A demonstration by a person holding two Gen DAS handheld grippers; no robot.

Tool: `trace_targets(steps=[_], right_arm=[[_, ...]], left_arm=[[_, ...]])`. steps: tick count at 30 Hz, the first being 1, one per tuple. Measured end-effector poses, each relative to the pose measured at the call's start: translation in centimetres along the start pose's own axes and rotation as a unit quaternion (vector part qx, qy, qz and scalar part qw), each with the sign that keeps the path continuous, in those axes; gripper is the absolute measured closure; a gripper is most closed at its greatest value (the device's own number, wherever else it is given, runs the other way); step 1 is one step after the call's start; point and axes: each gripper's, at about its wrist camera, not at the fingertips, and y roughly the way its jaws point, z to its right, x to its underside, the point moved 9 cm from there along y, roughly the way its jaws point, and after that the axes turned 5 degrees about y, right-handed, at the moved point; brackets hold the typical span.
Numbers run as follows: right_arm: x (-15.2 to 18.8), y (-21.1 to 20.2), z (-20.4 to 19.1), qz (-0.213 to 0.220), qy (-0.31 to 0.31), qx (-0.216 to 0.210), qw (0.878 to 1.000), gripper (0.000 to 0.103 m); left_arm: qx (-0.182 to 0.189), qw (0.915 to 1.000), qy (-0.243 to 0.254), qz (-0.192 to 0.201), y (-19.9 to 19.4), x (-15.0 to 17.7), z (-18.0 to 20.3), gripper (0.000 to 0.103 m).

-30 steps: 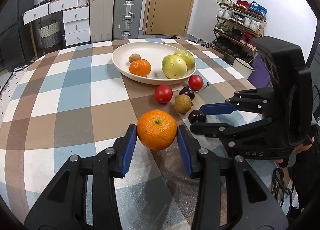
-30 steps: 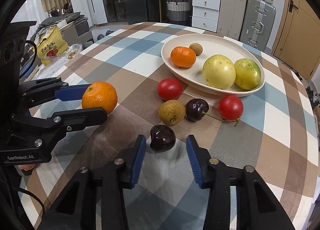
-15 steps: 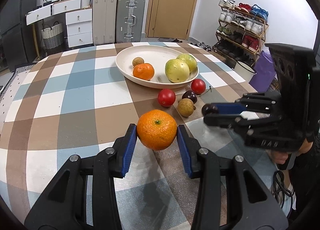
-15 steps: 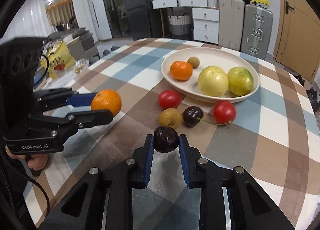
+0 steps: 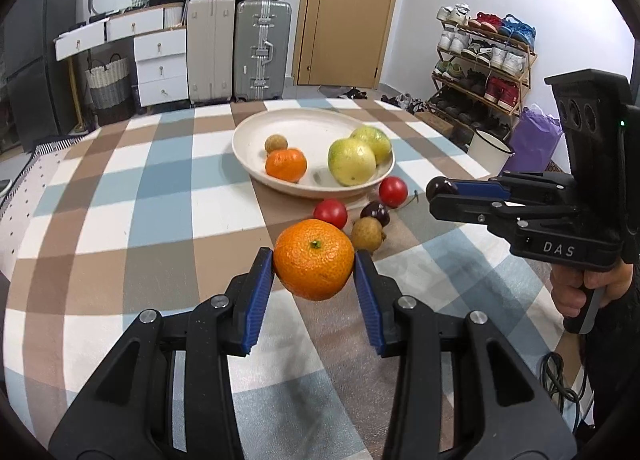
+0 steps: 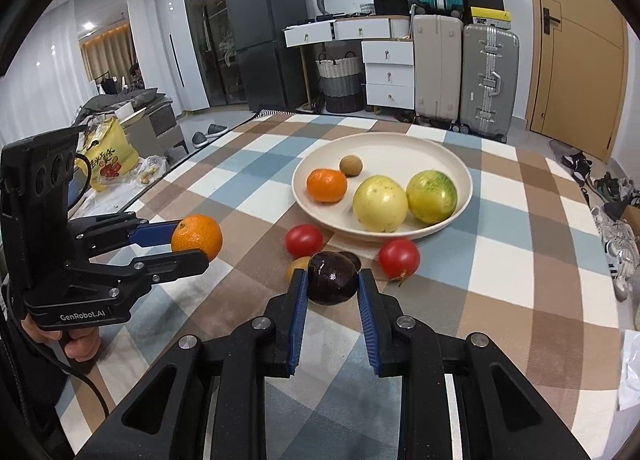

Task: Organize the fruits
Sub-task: 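Carry the orange over the plate while the right tool carries the plum there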

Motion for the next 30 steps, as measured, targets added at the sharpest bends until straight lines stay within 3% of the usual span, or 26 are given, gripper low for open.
trace_targets(steps=[14, 30], right_arm=[[-3.6, -1.7, 0.7, 0.027, -0.001, 0.006, 1.000, 0.078], [-7.8, 0.1, 1.8, 0.027, -0.003, 0.001, 1.000, 0.078]], left_arm=[[-0.007, 0.9992, 0.019, 0.033, -0.8, -5.8, 0.6, 0.065], [-0.001, 0.9988, 0.026, 0.041, 2.2, -10.8, -0.4, 0.065]])
